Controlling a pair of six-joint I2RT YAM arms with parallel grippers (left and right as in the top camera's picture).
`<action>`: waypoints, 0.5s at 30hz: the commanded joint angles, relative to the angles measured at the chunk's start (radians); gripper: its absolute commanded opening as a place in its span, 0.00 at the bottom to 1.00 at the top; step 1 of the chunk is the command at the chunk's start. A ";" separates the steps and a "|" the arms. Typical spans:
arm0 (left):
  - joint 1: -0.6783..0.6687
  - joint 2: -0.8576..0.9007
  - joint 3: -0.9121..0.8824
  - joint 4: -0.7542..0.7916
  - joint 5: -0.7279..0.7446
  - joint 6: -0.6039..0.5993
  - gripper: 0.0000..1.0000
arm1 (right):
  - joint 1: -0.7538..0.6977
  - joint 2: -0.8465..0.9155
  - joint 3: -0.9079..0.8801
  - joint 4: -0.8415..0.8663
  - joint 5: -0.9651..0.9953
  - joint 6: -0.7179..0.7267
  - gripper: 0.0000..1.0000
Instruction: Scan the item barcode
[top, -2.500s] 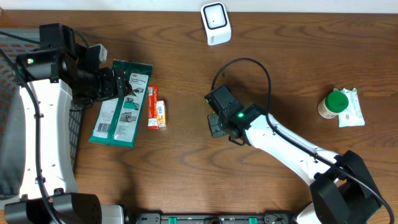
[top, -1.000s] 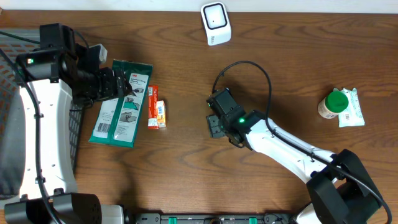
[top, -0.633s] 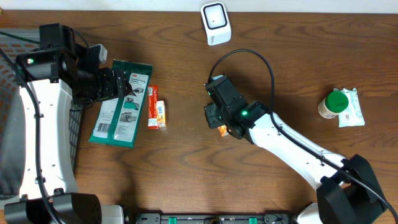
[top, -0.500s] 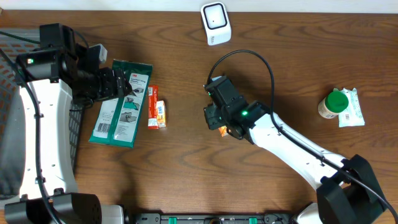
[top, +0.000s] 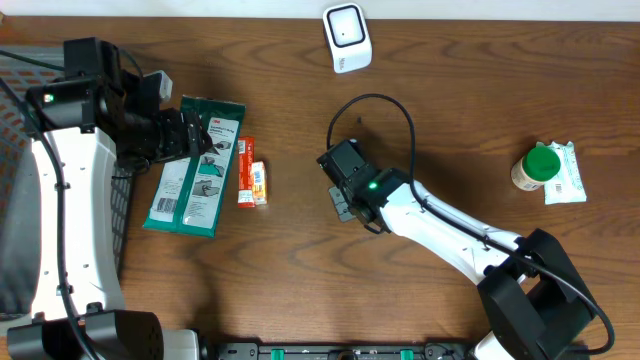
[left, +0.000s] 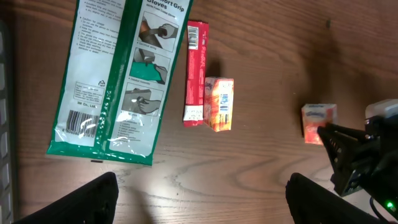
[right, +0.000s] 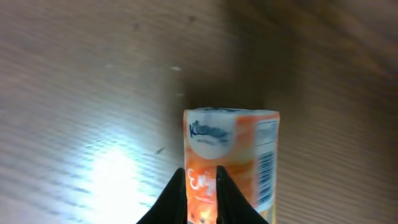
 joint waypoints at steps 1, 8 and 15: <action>0.000 -0.014 -0.001 -0.003 0.005 -0.005 0.87 | -0.019 -0.003 -0.005 -0.002 0.080 -0.009 0.14; 0.000 -0.014 -0.001 -0.003 0.005 -0.005 0.87 | -0.007 -0.002 -0.006 -0.001 0.042 -0.009 0.26; 0.000 -0.014 -0.001 -0.003 0.005 -0.005 0.87 | 0.003 -0.001 -0.016 -0.005 0.119 -0.010 0.29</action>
